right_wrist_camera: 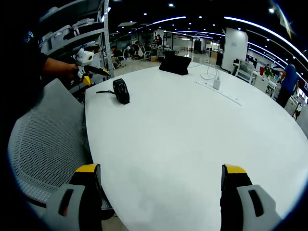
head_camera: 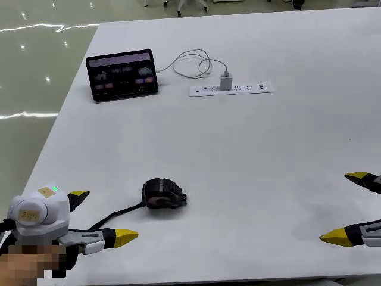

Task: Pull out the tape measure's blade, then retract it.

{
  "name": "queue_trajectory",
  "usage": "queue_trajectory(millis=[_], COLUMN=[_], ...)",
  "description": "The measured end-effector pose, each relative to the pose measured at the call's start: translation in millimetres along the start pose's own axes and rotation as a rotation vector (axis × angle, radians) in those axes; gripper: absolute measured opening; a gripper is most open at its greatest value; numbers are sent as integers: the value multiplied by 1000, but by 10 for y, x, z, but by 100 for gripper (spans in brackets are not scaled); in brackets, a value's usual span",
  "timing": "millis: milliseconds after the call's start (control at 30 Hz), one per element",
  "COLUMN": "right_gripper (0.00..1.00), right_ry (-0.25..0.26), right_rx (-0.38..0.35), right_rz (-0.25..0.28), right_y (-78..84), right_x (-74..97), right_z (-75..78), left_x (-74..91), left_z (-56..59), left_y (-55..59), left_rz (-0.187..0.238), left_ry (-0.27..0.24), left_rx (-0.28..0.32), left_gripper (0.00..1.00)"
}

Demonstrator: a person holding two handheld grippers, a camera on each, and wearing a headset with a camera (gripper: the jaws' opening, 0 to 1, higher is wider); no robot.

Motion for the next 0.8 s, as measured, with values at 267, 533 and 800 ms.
queue_trajectory(millis=[267,533,800], right_gripper=[100,100,100], right_ry=[-2,-5,-4], right_rx=[0,6,0], right_rz=[-3,3,0], right_y=[19,-8,26], right_x=[-1,-1,10], right_z=[-24,-45,-70], left_x=[-25,-18,4], left_z=[34,29,9], left_y=[-14,-34,-49], left_rz=[-7,-4,-3], left_ry=[12,15,9], left_rx=[-12,-12,-15], left_gripper=[100,100,100])
Point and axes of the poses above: the centre of the closed fingertips' face, and the gripper's own axes: x roughly backward along the fingers, z roughly to its right, y roughly out of its underside, the point moved 7 cm from there along x, roughly backward along the fingers, and after that the axes turned 3 degrees about z, right-handed, at the moved point
